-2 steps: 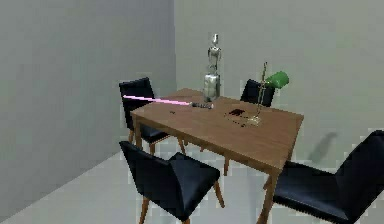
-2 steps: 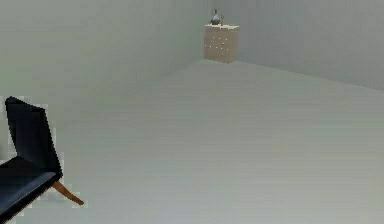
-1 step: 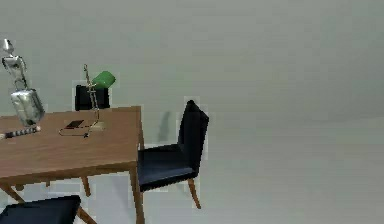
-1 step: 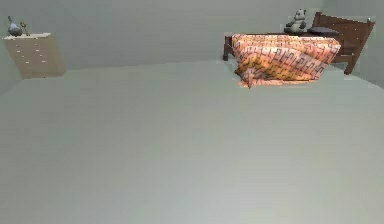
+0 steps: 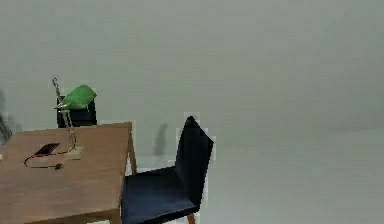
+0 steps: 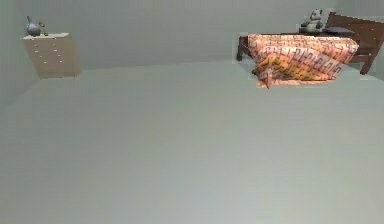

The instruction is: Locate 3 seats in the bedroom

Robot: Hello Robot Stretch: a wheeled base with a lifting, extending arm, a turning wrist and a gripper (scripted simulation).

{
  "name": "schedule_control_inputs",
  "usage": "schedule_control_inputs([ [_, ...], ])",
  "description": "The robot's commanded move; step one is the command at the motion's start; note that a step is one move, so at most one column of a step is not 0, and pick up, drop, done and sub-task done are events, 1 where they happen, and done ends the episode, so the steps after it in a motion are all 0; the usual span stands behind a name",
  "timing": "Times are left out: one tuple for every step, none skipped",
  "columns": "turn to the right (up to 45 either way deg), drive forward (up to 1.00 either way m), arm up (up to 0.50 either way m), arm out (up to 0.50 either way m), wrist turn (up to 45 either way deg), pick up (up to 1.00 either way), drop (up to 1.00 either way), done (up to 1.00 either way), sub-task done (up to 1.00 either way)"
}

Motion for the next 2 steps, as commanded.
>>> schedule_control_inputs([
  [-9.0,0.00,0.00,0.00,0.0,0.00,0.00,0.00,0.00],
  [0.0,0.00,0.00,0.00,0.0,0.00,0.00,1.00,0.00],
])
